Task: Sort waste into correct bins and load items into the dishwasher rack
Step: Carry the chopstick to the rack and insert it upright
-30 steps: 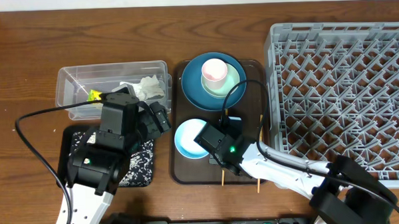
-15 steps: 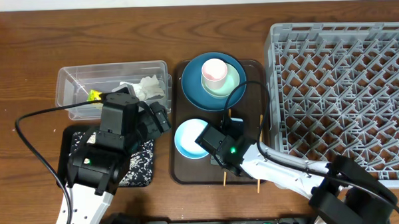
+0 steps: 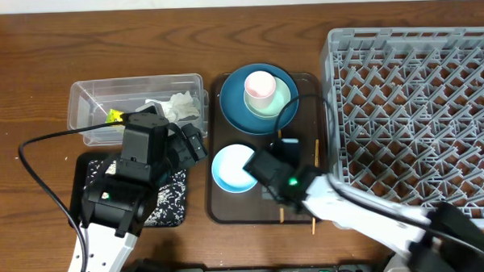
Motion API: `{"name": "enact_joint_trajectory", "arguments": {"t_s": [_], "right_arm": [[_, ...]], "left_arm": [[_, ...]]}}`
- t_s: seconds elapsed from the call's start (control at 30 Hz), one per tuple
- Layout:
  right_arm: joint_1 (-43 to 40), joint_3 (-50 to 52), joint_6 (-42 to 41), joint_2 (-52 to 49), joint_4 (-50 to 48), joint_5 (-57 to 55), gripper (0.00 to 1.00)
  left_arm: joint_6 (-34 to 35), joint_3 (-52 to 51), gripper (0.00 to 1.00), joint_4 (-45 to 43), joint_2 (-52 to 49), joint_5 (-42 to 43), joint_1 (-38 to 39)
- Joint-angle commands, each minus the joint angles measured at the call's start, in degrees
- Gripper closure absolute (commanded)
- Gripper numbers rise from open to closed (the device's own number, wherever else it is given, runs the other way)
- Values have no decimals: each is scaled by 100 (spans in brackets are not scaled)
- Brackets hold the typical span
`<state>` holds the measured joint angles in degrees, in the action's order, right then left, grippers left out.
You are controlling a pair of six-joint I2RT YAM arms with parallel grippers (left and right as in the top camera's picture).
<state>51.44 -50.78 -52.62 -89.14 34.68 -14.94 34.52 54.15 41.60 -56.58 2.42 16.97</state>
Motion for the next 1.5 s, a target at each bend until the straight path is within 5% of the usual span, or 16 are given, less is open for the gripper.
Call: {"name": "enact_joint_trajectory", "arguments": {"t_s": [0.0,0.23,0.6,1.07,1.47], "right_arm": [[-315,-243,907,804,219,-682,99],[-1445,-240,1856,2094,1189,-1390,99],[-3359,-238,3921,2275,702,-1167,99],[-3567,-238,4680,1058,-407,-4,97],[-3567,-240,4712,614,-601,-2,73]], "left_arm": [[-15,83,9,-2,0,-52,-24],[-15,83,9,-2,0,-52,-24],[-15,83,9,-2,0,-52,-24],[-15,83,9,-2,0,-52,-24],[-15,83,9,-2,0,-52,-24]]}}
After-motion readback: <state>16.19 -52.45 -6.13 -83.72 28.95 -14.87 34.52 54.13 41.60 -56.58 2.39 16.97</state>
